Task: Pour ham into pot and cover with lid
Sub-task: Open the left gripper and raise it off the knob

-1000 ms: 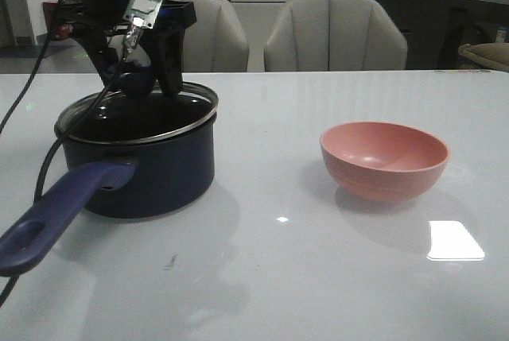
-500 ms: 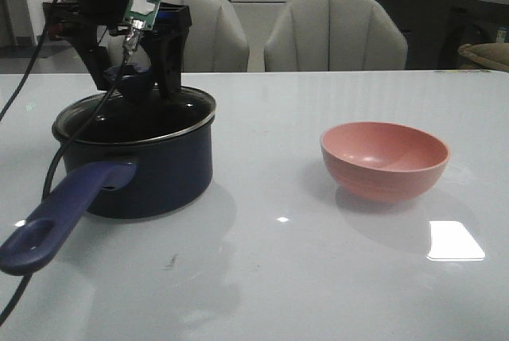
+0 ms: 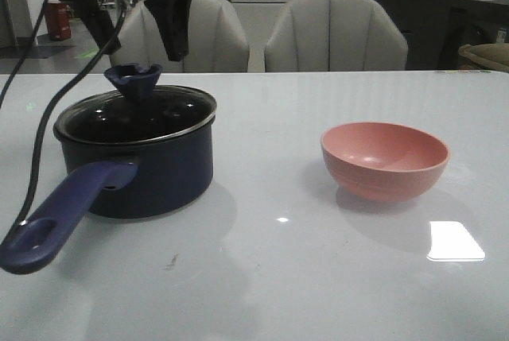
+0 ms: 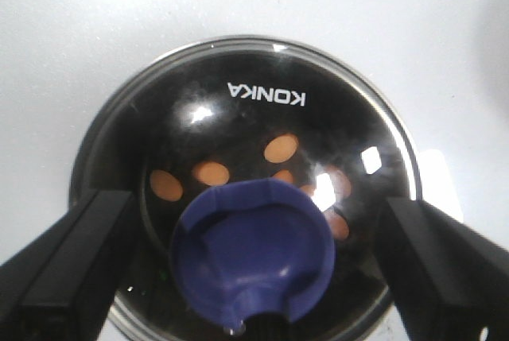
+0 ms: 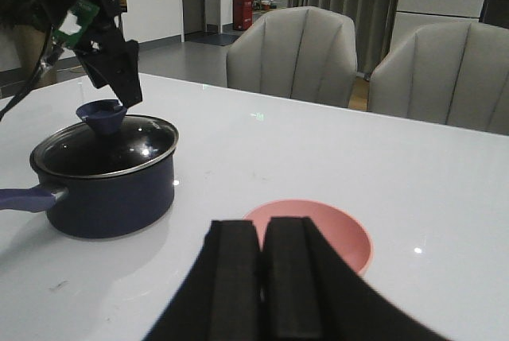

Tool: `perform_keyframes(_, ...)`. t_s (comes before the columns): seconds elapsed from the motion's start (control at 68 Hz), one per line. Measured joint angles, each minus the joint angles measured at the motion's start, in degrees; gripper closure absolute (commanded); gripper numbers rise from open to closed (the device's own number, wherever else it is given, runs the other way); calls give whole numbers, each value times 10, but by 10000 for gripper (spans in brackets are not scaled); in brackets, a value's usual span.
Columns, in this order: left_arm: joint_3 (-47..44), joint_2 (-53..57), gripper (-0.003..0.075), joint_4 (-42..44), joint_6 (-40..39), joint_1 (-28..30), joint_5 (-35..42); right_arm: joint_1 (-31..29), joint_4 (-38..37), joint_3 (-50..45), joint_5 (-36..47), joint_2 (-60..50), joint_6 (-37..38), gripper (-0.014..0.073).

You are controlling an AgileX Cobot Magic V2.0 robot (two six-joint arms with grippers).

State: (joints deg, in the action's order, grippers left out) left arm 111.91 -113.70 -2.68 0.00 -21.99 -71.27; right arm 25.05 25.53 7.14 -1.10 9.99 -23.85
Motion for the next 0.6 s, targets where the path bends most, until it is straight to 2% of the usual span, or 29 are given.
perform_keyframes(0.162, -31, 71, 82, 0, 13, 0, 0, 0, 0, 0, 0, 0, 0, 446)
perform_keyframes(0.324, -110, 169, 82, 0, 27, 0, 11, 0, 0, 0, 0, 0, 0, 446)
perform_keyframes(0.603, -334, 379, 82, 0, 62, 0, 111, 0, 0, 0, 0, 0, 0, 446)
